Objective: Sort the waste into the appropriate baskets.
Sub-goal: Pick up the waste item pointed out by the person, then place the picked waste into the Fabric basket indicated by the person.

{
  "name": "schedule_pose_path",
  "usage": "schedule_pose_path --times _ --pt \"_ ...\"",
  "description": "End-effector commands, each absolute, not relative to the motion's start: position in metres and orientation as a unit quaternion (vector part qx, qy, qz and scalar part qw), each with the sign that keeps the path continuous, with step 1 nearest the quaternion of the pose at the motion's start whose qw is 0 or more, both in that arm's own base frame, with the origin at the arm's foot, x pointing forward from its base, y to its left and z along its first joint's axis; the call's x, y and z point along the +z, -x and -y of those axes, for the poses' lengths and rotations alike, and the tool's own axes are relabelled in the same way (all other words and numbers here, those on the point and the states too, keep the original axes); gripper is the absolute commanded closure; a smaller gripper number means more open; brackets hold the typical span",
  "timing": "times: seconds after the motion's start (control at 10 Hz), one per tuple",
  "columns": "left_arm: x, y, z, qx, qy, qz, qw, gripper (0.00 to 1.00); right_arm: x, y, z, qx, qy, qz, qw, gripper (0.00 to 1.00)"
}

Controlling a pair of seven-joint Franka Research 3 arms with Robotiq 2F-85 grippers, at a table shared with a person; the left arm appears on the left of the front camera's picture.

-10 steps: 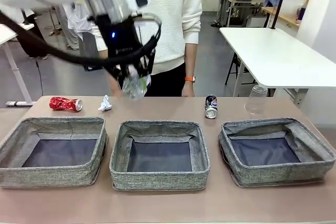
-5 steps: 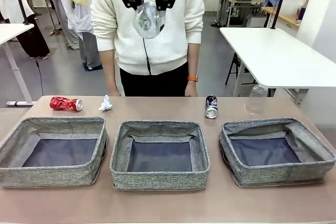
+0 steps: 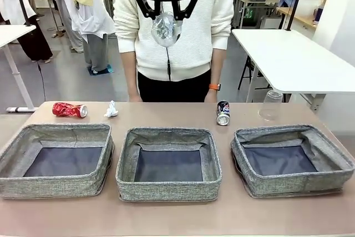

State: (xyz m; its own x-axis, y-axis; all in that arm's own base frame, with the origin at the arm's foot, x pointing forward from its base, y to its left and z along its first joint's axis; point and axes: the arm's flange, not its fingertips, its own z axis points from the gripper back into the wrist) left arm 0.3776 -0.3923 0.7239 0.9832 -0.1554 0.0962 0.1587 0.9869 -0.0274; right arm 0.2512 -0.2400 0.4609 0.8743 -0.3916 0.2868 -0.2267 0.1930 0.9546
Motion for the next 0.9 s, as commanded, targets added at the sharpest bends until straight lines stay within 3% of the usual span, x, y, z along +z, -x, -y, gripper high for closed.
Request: schedule_pose_path --times 0.0,0.8 --pt "0.727 -0.3714 0.3875 -0.08 0.013 0.052 0.995 0.76 0.4634 -0.254 0.2405 -0.047 -0.636 0.256 0.727 0.0" --pt "0.727 -0.3714 0.3875 -0.08 0.013 0.052 0.995 0.76 0.4634 -0.254 0.2405 -0.047 -0.636 0.256 0.727 0.0"
